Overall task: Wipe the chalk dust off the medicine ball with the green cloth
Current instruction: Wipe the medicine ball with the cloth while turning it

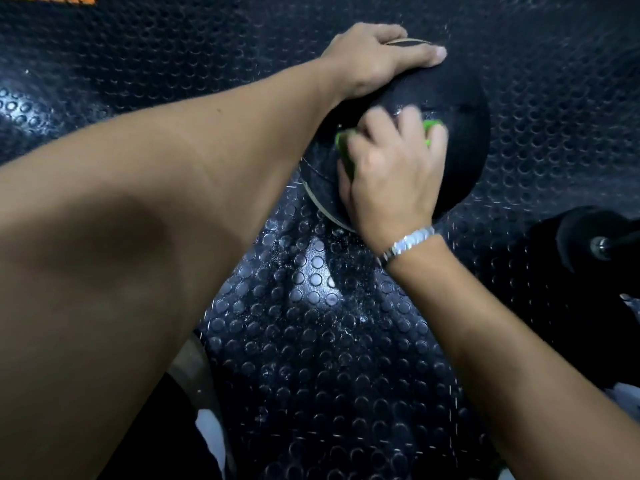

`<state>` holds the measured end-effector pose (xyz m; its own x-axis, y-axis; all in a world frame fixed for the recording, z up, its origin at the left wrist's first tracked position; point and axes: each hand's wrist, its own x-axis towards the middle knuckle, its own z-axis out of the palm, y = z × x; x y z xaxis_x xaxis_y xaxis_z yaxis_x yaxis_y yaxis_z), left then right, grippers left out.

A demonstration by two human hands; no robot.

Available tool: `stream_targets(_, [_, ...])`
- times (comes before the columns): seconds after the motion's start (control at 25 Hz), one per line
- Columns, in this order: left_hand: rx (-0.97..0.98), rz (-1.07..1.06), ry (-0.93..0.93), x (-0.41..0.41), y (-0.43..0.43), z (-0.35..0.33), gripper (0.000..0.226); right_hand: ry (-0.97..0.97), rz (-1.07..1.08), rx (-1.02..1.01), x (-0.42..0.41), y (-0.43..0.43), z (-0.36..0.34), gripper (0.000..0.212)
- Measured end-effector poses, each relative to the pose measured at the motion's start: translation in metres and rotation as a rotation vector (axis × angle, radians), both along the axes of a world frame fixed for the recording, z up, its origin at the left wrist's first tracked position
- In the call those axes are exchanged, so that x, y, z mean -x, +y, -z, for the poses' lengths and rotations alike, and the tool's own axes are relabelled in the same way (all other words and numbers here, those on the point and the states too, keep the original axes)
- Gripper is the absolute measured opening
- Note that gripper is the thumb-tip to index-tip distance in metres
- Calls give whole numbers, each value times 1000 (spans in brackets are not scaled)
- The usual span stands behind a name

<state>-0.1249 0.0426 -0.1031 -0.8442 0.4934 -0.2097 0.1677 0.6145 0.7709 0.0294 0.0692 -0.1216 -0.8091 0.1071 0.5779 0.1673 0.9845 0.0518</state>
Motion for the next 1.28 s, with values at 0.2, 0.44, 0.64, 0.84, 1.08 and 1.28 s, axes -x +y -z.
stream_targets(0.2, [-40, 25, -51, 8, -14, 7, 93, -107, -116, -1, -27, 4, 7, 19])
stream_targets(0.44, [-174, -14, -100, 13, -37, 30, 94, -35, -48, -12, -20, -5, 9, 15])
stream_targets(0.64, [-228, -85, -112, 10, -28, 32, 99, -53, -123, -107, -9, 8, 1, 18])
stream_targets(0.84, [-186, -126, -81, 5, -17, 22, 100, -84, -218, -163, -22, 3, 17, 15])
stream_targets(1.08, [-118, -91, -68, 0, -6, 9, 89, -4, -117, -158, -1, 5, 8, 17])
stream_targets(1.28, [-141, -85, -65, 0, -4, 12, 89, -7, -130, -99, 19, 6, -6, 18])
